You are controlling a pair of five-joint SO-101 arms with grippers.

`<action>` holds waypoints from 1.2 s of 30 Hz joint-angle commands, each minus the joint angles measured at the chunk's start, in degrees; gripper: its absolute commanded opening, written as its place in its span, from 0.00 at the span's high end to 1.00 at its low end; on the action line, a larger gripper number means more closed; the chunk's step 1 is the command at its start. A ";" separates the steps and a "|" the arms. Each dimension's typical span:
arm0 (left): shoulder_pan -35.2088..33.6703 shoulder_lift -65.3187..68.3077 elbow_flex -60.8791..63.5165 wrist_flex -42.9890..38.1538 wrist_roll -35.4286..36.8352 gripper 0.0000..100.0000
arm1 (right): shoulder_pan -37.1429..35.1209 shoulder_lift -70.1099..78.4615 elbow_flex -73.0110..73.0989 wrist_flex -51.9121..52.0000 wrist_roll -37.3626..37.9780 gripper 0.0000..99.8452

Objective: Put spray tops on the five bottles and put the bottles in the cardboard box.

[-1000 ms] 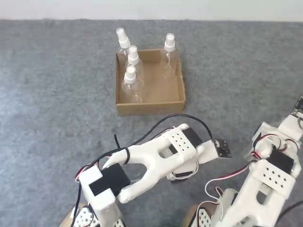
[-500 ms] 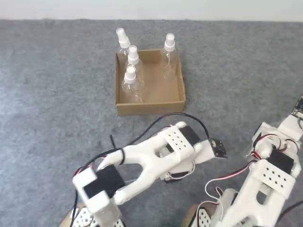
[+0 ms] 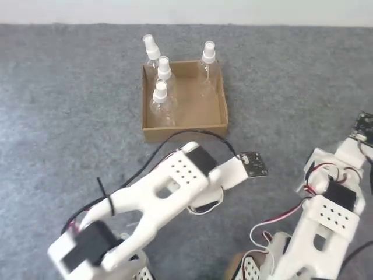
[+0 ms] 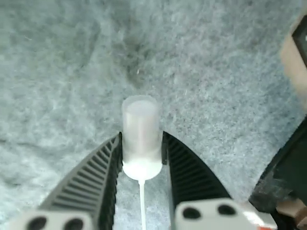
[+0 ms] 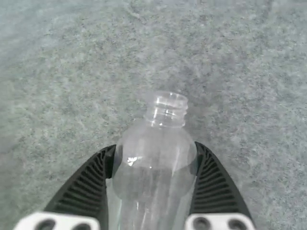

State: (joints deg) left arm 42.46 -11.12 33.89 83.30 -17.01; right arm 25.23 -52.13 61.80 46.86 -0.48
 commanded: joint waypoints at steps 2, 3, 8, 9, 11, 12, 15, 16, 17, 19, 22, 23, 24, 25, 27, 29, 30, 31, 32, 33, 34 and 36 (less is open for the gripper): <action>-0.44 -11.34 1.71 -1.58 -0.09 0.99 | -4.70 -1.80 -1.05 -0.92 0.09 0.97; -0.62 -13.27 2.07 -1.58 0.00 0.99 | -5.67 -1.80 -0.97 -0.84 0.09 0.97; -6.59 -23.30 2.77 -1.67 0.00 0.99 | -9.36 -1.80 -0.18 -0.75 -0.35 0.97; -7.91 -25.32 2.77 -1.85 0.00 0.99 | -10.24 -1.80 -0.09 -0.75 -0.35 0.97; -9.85 -29.01 2.86 -2.90 0.53 0.99 | -11.91 -1.80 -0.09 -0.75 -0.18 0.97; -10.37 -30.77 2.86 -3.25 1.67 0.99 | -13.05 -1.80 -0.09 -0.75 0.09 0.97; -10.64 -35.60 2.51 -3.25 5.01 0.99 | -16.40 -1.80 0.00 -0.31 0.09 0.97; -10.64 -37.10 2.42 -3.25 5.80 0.99 | -17.27 -1.80 -0.09 0.57 0.09 0.97; -10.73 -38.42 2.42 -3.52 6.68 0.99 | -18.07 -1.89 -0.35 1.36 0.00 0.97; -10.81 -40.97 2.68 -4.75 8.53 0.99 | -19.56 -3.12 -0.35 2.24 -0.26 0.97; -11.87 -43.96 2.59 -5.71 10.64 0.99 | -21.93 -8.31 0.00 4.79 -0.35 0.97; -12.57 -44.84 2.42 -6.15 11.43 0.99 | -22.81 -10.42 0.09 6.11 -0.35 0.97; -13.45 -45.80 2.42 -6.86 11.96 0.99 | -23.87 -12.79 0.09 7.16 -0.35 0.97; -14.86 -46.86 2.42 -7.65 12.22 0.99 | -25.19 -15.16 0.26 7.96 -0.09 0.97; -18.11 -49.05 2.77 -9.05 12.31 0.99 | -28.09 -20.00 2.02 7.78 0.00 0.97; -20.57 -51.78 2.86 -9.49 12.40 0.99 | -31.60 -24.48 4.57 6.37 0.09 0.97; -21.27 -53.36 2.86 -9.85 12.40 0.99 | -33.36 -26.59 5.89 5.41 0.09 0.97; -21.89 -55.03 2.86 -9.85 12.48 0.99 | -34.86 -28.53 7.30 4.26 0.18 0.97; -22.33 -56.88 2.77 -10.02 13.01 0.99 | -36.44 -30.46 8.44 3.03 0.18 0.97; -22.51 -58.64 2.77 -10.64 13.98 0.99 | -37.93 -32.40 9.58 1.71 0.26 0.97; -23.03 -60.13 2.86 -11.08 14.95 0.99 | -39.25 -34.24 10.37 0.48 1.32 0.97; -24.79 -62.59 2.86 -12.13 16.62 0.99 | -42.07 -37.23 11.25 -1.10 4.31 0.97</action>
State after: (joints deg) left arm 19.52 -69.93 37.14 73.71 -2.86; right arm -13.01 -84.31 73.05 48.88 0.22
